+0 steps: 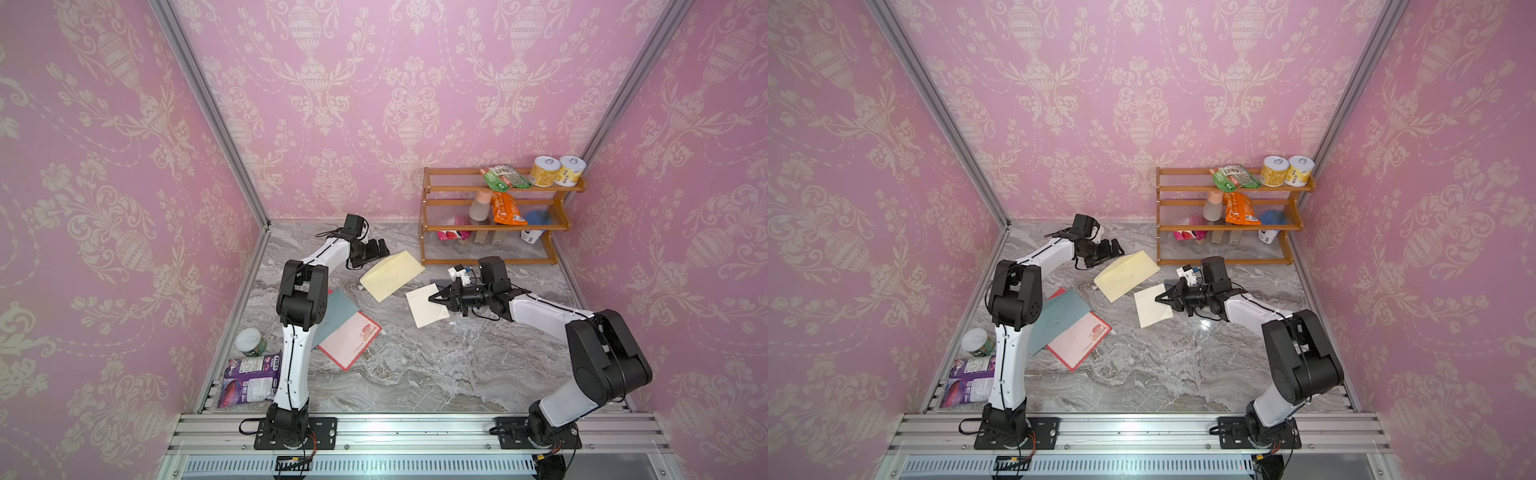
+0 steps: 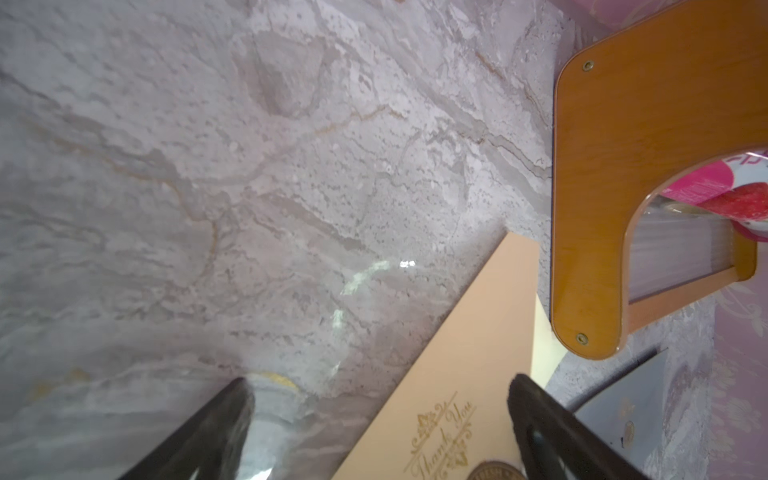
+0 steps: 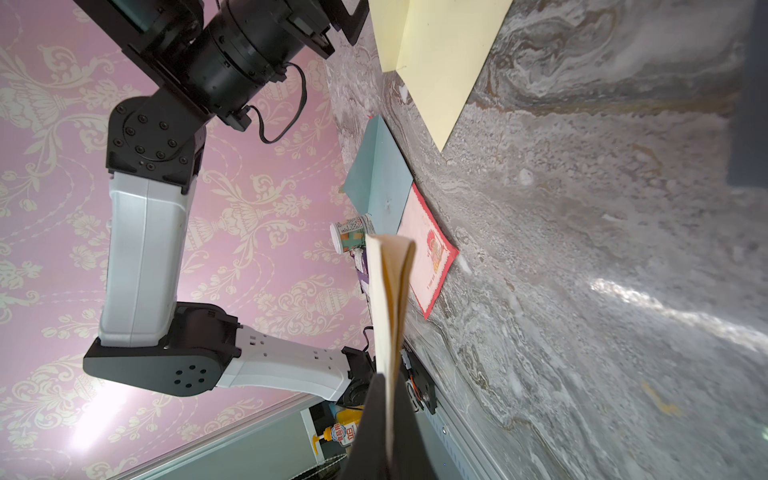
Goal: Fold the letter paper in half and place it into the envelope
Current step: Pick up the envelope from the center of the board.
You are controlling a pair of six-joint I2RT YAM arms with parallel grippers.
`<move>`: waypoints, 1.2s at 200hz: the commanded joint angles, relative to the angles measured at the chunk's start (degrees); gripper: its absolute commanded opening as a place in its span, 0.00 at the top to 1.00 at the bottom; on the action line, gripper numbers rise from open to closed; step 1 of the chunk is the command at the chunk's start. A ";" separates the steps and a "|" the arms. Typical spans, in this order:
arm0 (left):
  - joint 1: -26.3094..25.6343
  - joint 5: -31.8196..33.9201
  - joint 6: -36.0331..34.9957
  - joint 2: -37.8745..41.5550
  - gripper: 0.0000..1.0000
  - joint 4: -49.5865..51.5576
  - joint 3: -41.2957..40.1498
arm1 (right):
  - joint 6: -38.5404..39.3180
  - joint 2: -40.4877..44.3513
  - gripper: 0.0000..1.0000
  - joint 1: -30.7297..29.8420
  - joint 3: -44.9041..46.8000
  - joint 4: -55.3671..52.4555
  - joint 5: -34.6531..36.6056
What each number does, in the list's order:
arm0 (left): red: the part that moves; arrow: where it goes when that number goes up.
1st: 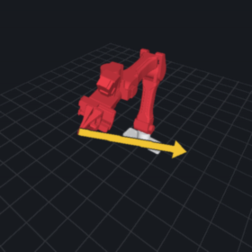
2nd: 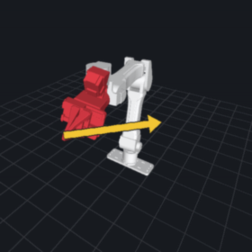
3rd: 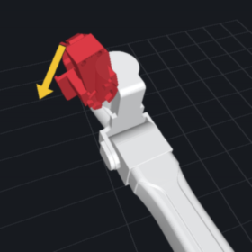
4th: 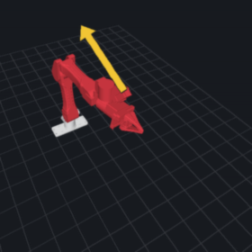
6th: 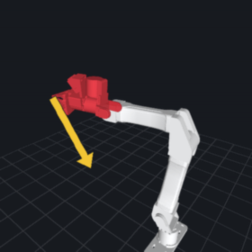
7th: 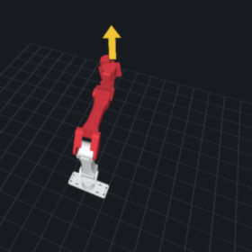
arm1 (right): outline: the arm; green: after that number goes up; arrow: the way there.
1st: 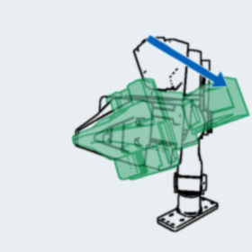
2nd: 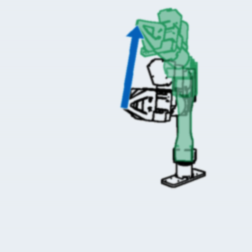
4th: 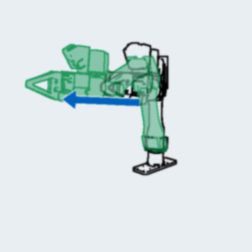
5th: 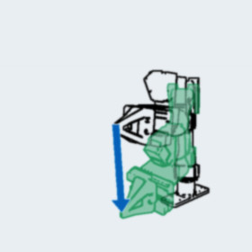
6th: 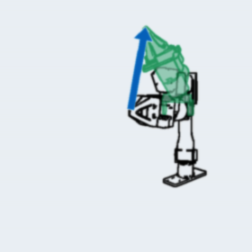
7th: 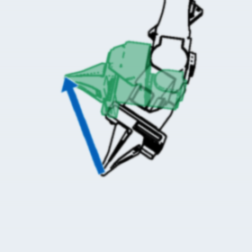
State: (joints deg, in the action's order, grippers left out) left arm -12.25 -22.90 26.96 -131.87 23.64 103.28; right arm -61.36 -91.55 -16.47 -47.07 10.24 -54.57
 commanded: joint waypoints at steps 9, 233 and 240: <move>-0.89 -2.38 -0.04 5.05 0.01 -1.92 -6.29 | -4.06 0.38 1.00 0.12 2.66 6.89 0.44; -5.33 10.08 -11.44 8.05 0.19 1.94 -8.86 | -7.93 2.68 1.00 0.12 9.02 12.79 1.67; -5.34 9.77 -11.42 7.47 0.20 2.31 -8.27 | -7.61 2.96 1.00 0.12 8.86 12.14 1.57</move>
State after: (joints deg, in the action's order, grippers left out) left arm -18.02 -12.73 16.95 -121.34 22.81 92.44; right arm -69.25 -91.44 -16.47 -38.50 23.27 -52.93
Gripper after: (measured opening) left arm 0.810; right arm 0.033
